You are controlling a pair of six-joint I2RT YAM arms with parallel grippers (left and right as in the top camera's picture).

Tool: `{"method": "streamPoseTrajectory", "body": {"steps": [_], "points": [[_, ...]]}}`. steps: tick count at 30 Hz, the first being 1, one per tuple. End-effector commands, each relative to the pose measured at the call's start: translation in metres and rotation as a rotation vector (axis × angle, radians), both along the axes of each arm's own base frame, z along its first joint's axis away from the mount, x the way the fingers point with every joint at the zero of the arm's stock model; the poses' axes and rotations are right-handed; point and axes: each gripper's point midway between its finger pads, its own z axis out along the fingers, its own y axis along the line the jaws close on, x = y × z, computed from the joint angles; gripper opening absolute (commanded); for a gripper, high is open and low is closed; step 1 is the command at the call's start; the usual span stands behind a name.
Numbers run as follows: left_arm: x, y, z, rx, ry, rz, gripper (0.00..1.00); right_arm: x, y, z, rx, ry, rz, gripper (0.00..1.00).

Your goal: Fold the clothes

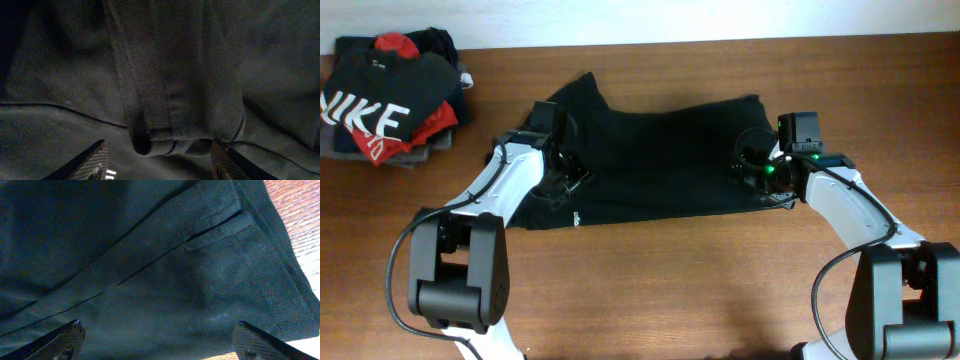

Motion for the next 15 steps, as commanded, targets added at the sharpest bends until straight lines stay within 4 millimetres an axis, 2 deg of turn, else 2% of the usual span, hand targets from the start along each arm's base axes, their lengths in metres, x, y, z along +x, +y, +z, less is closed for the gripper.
{"method": "streamPoseTrajectory", "body": {"steps": [1,5,10,15], "points": [[0.001,0.001,0.002,0.005,-0.014,0.016,0.66,0.0,0.004,-0.001,0.002,0.001,0.011,0.99],[0.006,-0.001,-0.004,-0.001,-0.02,0.016,0.66,0.0,0.004,-0.001,0.002,0.001,0.011,0.99],[0.001,-0.006,-0.022,-0.029,0.032,0.012,0.65,0.0,0.004,-0.001,0.002,0.001,0.011,0.99],[0.003,-0.007,-0.023,-0.03,0.025,0.011,0.61,0.0,0.004,-0.001,0.002,0.0,0.011,0.99]]}}
